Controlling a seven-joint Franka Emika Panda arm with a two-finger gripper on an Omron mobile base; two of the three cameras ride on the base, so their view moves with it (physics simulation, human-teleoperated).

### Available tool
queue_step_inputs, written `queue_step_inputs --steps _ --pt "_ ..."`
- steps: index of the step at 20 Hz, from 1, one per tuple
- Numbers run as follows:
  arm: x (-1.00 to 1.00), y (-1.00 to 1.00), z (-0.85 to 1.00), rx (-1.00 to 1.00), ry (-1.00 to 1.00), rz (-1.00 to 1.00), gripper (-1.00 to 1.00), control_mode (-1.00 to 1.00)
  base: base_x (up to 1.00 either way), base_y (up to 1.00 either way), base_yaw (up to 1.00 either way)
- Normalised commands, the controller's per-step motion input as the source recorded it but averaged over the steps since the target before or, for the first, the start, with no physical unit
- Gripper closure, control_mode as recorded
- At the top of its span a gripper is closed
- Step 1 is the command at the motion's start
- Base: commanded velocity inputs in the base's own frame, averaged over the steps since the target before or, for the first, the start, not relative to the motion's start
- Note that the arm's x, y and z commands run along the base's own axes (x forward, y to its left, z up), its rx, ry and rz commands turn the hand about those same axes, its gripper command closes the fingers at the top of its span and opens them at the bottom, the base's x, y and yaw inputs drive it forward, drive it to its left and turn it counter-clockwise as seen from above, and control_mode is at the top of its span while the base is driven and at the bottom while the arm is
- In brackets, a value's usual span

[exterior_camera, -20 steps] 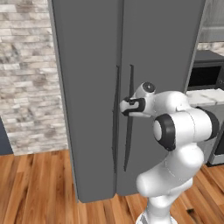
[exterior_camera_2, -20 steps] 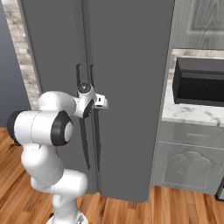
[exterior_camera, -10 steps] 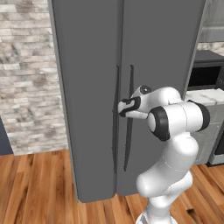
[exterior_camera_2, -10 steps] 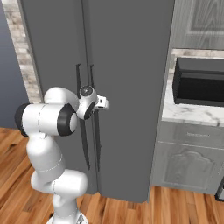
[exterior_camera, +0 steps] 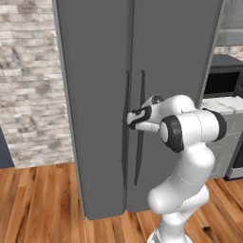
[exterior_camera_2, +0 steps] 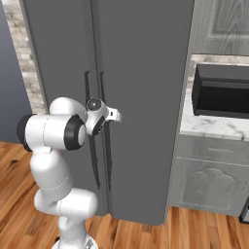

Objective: Retrieve the sausage and cheese from the fridge and place them on the cutting board on the counter.

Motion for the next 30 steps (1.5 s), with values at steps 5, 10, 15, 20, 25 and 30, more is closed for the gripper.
queue_step_inputs --steps 5,10,15,20,25,30 --pt "0.41 0.0 -0.02 0.01 0.01 0.0 1.0 -1.0 0.0 0.0 0.0" --pt "0.0 -0.26 0.17 0.04 0.05 0.0 1.0 -1.0 0.0 0.0 0.0" --pt "-0.15 -0.6 0.24 0.06 0.14 0.0 1.0 -1.0 0.0 0.0 0.0" --pt "-0.59 -0.72 0.37 0.08 0.09 0.0 1.0 -1.0 0.0 0.0 0.0" --pt "-0.92 -0.79 0.5 0.08 0.04 0.0 1.0 -1.0 0.0 0.0 0.0" --pt "-0.94 -1.0 0.6 0.08 0.04 0.0 1.0 -1.0 0.0 0.0 0.0"
